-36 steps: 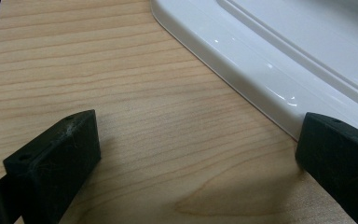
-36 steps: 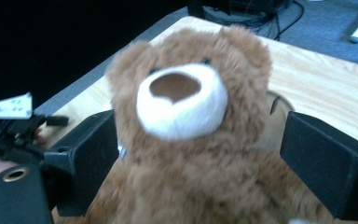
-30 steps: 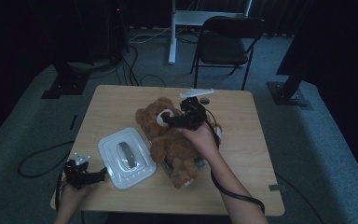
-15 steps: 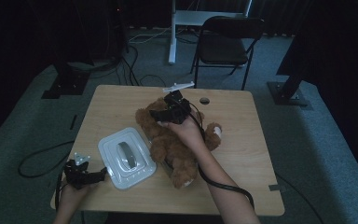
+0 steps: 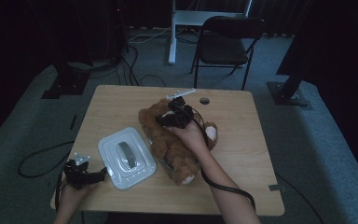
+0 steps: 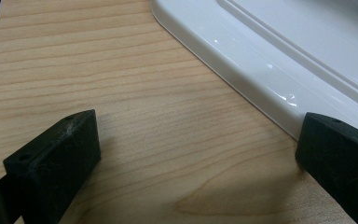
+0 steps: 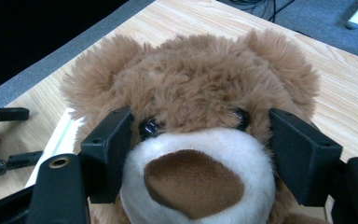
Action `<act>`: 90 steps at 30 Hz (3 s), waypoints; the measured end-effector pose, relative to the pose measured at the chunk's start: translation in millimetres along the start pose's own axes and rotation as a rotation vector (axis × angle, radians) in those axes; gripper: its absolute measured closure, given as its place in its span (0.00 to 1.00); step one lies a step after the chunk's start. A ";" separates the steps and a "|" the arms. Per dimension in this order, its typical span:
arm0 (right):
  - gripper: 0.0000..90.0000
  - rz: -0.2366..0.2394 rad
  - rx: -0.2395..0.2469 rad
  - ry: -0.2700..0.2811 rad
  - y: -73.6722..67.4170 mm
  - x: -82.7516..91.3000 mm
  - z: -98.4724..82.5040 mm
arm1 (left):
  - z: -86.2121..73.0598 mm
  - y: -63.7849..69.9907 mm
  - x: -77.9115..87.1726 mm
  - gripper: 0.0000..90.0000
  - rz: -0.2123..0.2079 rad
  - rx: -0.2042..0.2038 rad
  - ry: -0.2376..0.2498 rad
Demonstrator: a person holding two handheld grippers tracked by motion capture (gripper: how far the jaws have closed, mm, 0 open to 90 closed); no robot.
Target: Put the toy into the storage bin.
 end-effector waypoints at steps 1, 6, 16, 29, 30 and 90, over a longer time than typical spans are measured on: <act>0.30 0.001 0.008 0.002 -0.4 -0.8 -1.3 | 0.0 0.0 0.0 0.00 0.000 0.000 0.000; 0.33 -0.005 0.011 -0.025 -3.2 -6.2 -8.1 | 0.0 0.2 -0.1 0.00 -0.001 0.002 0.001; 0.35 0.046 -0.036 -0.060 0.3 -20.6 -19.9 | -0.2 0.0 0.1 0.00 -0.001 -0.002 -0.003; 0.35 0.035 -0.043 -0.210 2.8 -52.2 -35.2 | -0.2 0.0 0.1 0.00 -0.001 -0.001 -0.002; 0.35 0.034 -0.050 -0.235 2.8 -58.2 -37.9 | -0.2 0.0 0.1 0.00 -0.001 -0.001 -0.002; 0.57 0.228 0.050 0.039 -44.4 108.3 -119.4 | -0.2 0.0 0.1 0.00 -0.001 -0.001 -0.002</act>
Point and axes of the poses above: each handheld gripper's, and its own axes: x roughly backward along the jaws, z roughly out of its top, y roughly to its right, the point moved 7 cm from there along -x, roughly forward along the jaws, and after that the axes turned 7 degrees about -y, right-handed, at the moved point
